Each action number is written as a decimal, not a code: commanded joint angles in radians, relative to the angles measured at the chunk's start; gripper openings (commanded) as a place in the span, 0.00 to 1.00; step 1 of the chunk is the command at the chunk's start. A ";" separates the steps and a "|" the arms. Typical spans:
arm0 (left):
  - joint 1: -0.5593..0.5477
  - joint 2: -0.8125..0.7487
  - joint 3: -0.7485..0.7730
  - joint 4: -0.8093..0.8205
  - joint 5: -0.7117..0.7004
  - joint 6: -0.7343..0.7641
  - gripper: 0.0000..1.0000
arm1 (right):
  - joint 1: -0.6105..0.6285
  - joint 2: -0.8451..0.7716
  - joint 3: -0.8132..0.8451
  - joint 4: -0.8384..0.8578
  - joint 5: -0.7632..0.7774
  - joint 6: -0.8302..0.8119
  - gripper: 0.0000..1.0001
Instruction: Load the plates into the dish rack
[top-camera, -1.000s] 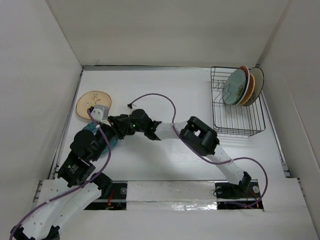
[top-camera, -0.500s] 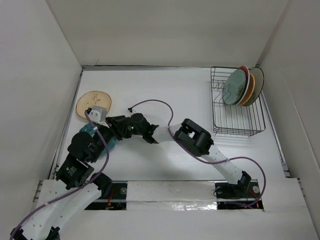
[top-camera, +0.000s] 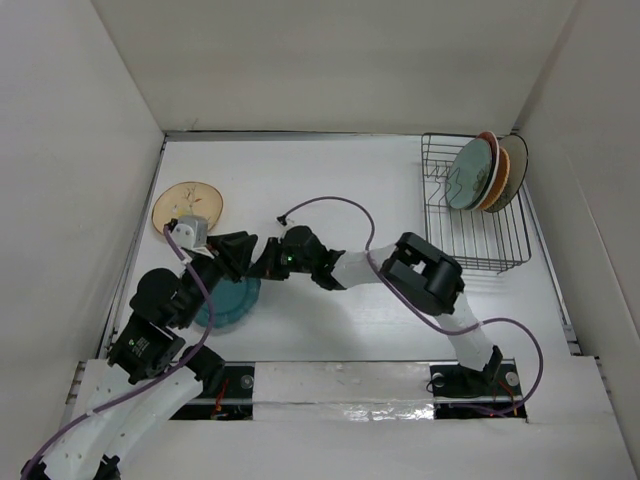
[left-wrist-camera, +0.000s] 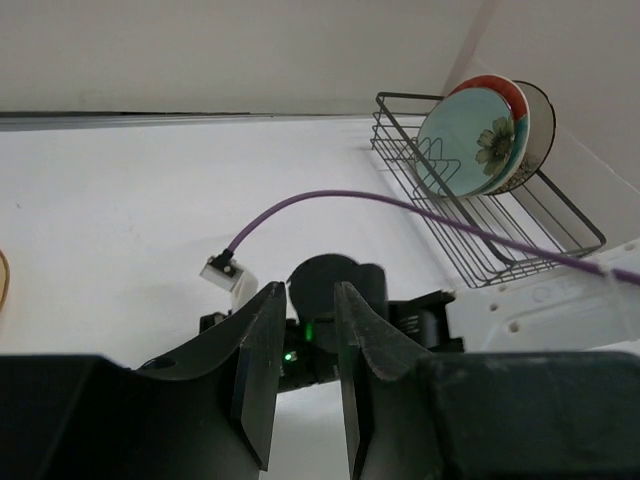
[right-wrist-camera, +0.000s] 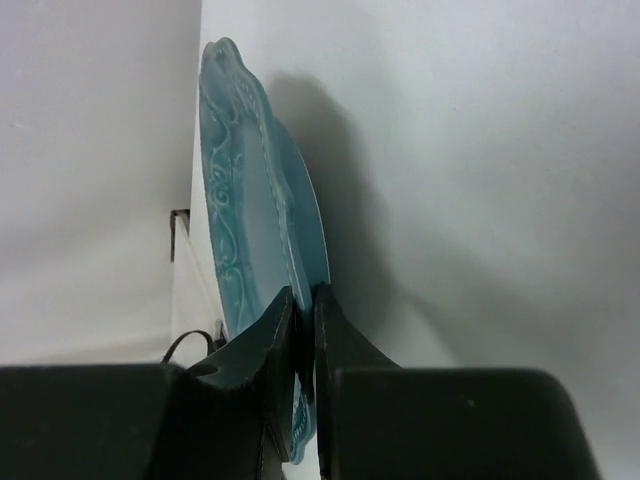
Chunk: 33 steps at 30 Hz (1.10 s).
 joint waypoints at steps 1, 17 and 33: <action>0.004 -0.031 -0.001 0.057 -0.004 0.012 0.24 | -0.040 -0.278 0.017 0.133 0.065 -0.115 0.00; 0.004 -0.076 -0.010 0.062 0.063 0.007 0.29 | -0.601 -1.061 -0.069 -0.603 0.800 -0.805 0.00; 0.004 -0.083 -0.012 0.060 0.058 0.006 0.29 | -0.884 -0.702 0.413 -0.955 0.764 -1.071 0.00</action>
